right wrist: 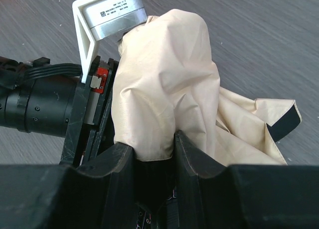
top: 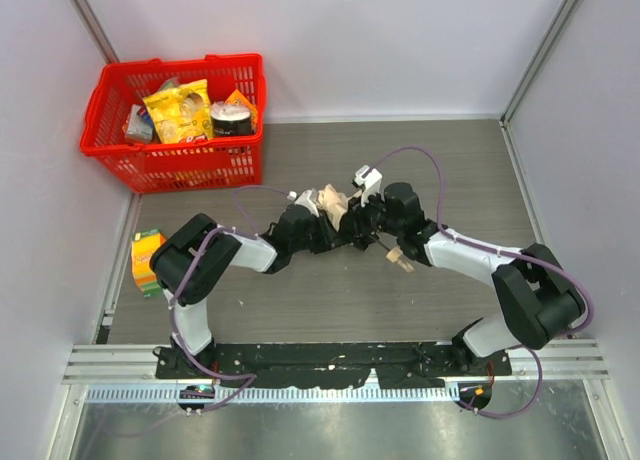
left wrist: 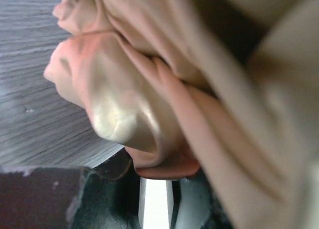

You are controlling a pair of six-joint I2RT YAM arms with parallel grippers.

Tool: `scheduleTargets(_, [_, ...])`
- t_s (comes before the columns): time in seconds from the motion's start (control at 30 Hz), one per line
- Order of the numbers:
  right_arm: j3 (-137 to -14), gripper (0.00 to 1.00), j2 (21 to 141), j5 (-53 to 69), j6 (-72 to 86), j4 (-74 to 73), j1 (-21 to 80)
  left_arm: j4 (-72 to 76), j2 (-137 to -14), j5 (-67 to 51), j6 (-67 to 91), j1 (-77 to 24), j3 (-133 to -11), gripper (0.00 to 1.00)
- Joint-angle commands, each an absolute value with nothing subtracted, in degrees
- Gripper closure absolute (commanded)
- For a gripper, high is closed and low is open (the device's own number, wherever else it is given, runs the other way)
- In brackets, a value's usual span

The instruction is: Put away the umbrella

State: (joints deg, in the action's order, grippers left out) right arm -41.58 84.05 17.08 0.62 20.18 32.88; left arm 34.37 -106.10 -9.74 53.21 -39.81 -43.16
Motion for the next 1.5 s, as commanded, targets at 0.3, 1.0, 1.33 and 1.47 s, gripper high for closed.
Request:
scheduleTargets(0.3, [-39.3, 1.0, 80.6, 14.0, 0.6, 30.5, 32.8, 45.7, -93.7, -7.6, 51.9, -41.0, -23.4, 0.53])
scheduleTargets(1.0, [-45.4, 0.99, 78.8, 10.8, -12.7, 20.5, 35.1, -2.2, -74.6, -18.1, 90.7, -26.5, -48.8, 0.01])
scheduleTargets(1.33, [-47.0, 0.99, 79.2, 8.8, -15.7, 17.1, 38.2, -18.4, -85.2, -14.9, 87.0, -27.9, -62.2, 0.01])
scheduleTargets(1.47, [-47.4, 0.99, 79.3, 8.4, -16.0, 16.7, 38.9, -21.7, -86.3, -13.8, 86.6, -30.5, -62.5, 0.0])
